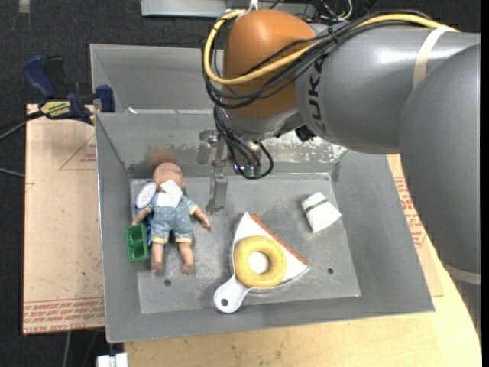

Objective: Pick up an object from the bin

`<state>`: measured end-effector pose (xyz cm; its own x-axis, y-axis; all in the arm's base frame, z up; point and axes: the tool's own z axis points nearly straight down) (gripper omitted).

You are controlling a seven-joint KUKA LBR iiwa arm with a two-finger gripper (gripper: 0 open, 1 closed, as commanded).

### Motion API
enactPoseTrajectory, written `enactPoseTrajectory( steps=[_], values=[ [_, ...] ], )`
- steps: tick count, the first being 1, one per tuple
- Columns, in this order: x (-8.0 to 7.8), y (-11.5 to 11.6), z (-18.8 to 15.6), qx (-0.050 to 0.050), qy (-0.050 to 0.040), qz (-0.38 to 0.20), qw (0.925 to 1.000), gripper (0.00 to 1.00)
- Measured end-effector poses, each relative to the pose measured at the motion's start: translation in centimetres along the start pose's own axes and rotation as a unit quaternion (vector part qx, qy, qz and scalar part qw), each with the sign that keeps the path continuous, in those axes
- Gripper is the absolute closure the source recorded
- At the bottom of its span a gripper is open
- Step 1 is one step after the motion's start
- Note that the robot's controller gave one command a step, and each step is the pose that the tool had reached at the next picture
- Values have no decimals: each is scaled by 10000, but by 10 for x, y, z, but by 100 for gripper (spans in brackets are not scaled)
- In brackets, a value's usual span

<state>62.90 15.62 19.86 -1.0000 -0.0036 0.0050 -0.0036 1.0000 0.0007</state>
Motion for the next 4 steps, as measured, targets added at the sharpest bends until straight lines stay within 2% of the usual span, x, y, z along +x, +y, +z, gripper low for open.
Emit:
enactPoseTrajectory(
  steps=[1, 2, 3, 4],
  values=[
    [-1, -1, -5, -6, -34, 14, 10000, 0],
    [-6, 13, 30, -4, -47, -671, 9977, 0],
    [-11, 42, 39, -6, -50, -1899, 9818, 0],
    [-19, 58, 54, 1, -66, -2900, 9570, 0]
  ],
)
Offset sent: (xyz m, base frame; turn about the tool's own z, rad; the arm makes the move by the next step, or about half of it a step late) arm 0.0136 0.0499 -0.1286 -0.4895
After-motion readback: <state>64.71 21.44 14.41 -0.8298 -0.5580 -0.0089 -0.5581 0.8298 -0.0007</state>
